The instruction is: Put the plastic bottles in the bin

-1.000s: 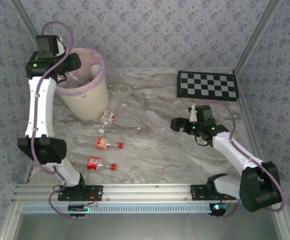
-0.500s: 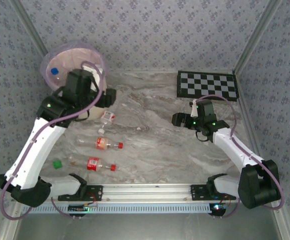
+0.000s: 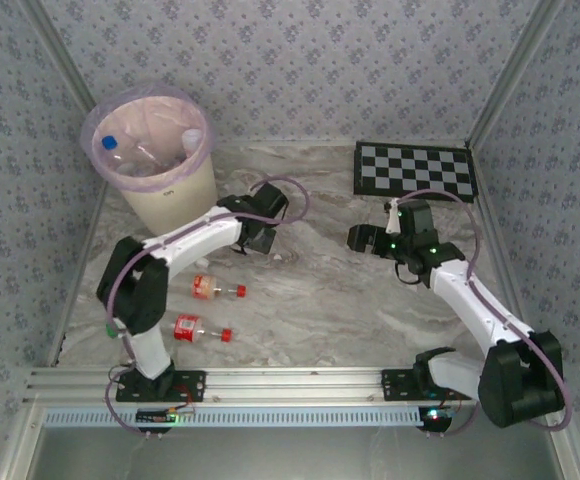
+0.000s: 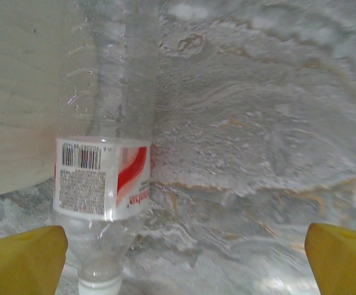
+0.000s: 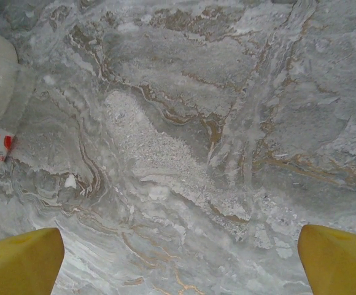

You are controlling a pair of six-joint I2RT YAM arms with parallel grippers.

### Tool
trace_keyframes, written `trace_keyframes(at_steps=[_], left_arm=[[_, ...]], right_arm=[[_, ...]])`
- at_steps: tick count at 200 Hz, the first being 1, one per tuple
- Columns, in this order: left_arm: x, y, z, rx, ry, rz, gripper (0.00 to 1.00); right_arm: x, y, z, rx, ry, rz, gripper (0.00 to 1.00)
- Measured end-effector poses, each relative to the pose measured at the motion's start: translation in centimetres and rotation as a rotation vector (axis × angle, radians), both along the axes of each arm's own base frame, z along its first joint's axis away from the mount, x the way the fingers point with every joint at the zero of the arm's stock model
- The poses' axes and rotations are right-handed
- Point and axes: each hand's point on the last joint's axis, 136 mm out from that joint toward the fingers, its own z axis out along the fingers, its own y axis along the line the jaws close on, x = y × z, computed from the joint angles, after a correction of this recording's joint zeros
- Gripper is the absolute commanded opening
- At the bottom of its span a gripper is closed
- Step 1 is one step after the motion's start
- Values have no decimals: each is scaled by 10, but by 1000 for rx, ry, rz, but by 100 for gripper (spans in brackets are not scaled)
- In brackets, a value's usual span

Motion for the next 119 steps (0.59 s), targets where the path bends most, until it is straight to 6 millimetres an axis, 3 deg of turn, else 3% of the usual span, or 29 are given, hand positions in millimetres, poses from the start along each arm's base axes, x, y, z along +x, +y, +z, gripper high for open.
trace_keyframes(at_steps=[44,73,119], left_arm=[[33,20,-29,58,7,81,99],[40,38,-37,82,19,121,99],[45,44,-46,41,47,145,94]], right_arm=[[-7,-12,-1,-8,7,-31,100],[-8,-15,-3,-10,13,-40,100],[-6,-13,-14,-14,49,-37,100]])
